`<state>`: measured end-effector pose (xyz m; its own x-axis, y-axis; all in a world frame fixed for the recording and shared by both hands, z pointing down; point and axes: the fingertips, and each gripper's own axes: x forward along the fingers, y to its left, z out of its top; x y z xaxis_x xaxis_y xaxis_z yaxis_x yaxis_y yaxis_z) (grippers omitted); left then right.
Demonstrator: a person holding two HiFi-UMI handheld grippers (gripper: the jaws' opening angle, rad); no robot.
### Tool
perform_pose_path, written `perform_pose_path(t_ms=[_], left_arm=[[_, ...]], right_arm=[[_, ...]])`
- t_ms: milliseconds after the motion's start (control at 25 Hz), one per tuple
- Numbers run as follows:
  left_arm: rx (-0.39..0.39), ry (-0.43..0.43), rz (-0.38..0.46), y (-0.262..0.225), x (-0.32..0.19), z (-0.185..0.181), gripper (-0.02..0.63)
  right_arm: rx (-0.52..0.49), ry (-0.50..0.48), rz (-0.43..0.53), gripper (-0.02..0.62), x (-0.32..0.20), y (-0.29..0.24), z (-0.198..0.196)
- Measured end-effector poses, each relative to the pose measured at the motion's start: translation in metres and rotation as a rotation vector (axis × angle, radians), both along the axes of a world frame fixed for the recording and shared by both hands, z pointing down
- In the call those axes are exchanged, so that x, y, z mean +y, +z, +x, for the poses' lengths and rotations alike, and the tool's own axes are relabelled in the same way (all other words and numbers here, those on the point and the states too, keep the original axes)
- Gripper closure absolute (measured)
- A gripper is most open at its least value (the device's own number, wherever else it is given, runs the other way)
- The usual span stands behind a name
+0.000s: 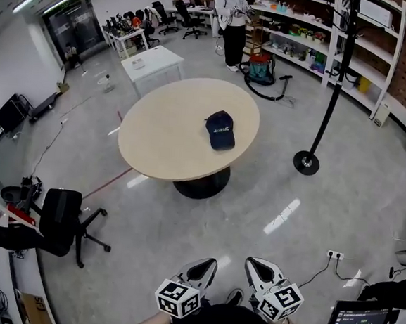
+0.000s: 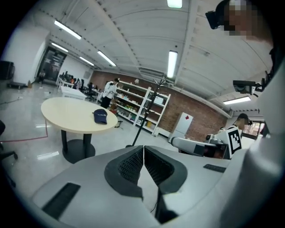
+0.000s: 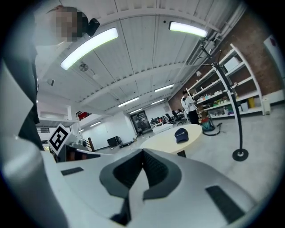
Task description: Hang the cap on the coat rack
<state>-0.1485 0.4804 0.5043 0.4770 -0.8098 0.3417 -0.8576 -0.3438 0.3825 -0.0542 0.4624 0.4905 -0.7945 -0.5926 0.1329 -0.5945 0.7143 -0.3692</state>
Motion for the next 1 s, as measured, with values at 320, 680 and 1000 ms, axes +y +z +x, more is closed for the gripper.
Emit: perform_pose_path(t_ms=[320,680,1000], left_arm=[[-0.042,-0.094,-0.018,0.007,-0.061,0.011,0.601],[-0.022,-0.094,0.012,0.009,-0.125,-0.015,0.601],[0.062,-0.032,0.005,0.021,-0.202,-0.049,0.601]], right_arm=[[-0.031,-0.044,-0.042,0.594,-0.069,0.019,0.022],[0.004,-0.034,-0.001,0.592,-0.127,0.013,-0.002],[0.084,0.026,-0.055,0.594,-0.185,0.029,-0.034]])
